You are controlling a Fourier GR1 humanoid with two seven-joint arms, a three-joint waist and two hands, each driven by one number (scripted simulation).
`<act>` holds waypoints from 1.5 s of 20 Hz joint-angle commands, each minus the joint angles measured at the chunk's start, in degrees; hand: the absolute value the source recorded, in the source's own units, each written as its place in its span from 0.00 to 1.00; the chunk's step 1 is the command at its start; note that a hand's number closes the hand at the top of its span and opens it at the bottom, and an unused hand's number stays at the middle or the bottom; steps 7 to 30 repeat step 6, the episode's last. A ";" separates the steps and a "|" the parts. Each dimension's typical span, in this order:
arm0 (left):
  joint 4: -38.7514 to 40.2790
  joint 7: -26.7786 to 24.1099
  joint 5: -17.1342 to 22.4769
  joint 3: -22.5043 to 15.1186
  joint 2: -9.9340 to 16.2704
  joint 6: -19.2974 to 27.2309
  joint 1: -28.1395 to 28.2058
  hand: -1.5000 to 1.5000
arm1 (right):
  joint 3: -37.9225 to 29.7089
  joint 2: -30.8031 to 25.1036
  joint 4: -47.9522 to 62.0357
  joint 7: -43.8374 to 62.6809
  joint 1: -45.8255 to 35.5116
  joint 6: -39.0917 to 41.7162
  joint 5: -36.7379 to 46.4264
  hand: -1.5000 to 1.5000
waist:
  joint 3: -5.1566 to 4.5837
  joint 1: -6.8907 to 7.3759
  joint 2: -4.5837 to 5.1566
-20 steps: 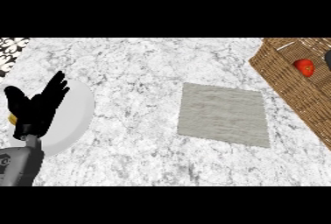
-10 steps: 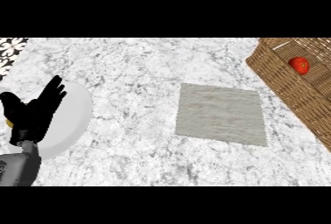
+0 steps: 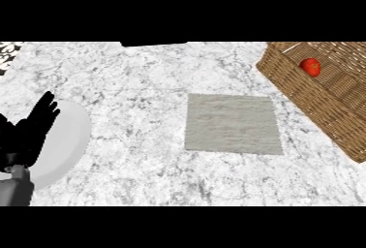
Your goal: Pick the tomato from the placemat and place it in the basket
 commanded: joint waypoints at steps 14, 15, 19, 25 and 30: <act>-0.38 -0.29 0.35 1.75 0.42 0.53 2.19 0.50 | -0.80 -2.91 -26.45 3.67 21.82 4.34 -7.99 0.00 | -0.14 -3.20 -0.43; -0.38 -0.29 0.35 1.75 0.42 0.53 2.19 0.50 | -0.80 -2.91 -26.45 3.67 21.82 4.34 -7.99 0.00 | -0.14 -3.20 -0.43; -0.38 -0.29 0.35 1.75 0.42 0.53 2.19 0.50 | -0.80 -2.91 -26.45 3.67 21.82 4.34 -7.99 0.00 | -0.14 -3.20 -0.43; -0.38 -0.29 0.35 1.75 0.42 0.53 2.19 0.50 | -0.80 -2.91 -26.45 3.67 21.82 4.34 -7.99 0.00 | -0.14 -3.20 -0.43; -0.38 -0.29 0.35 1.75 0.42 0.53 2.19 0.50 | -0.80 -2.91 -26.45 3.67 21.82 4.34 -7.99 0.00 | -0.14 -3.20 -0.43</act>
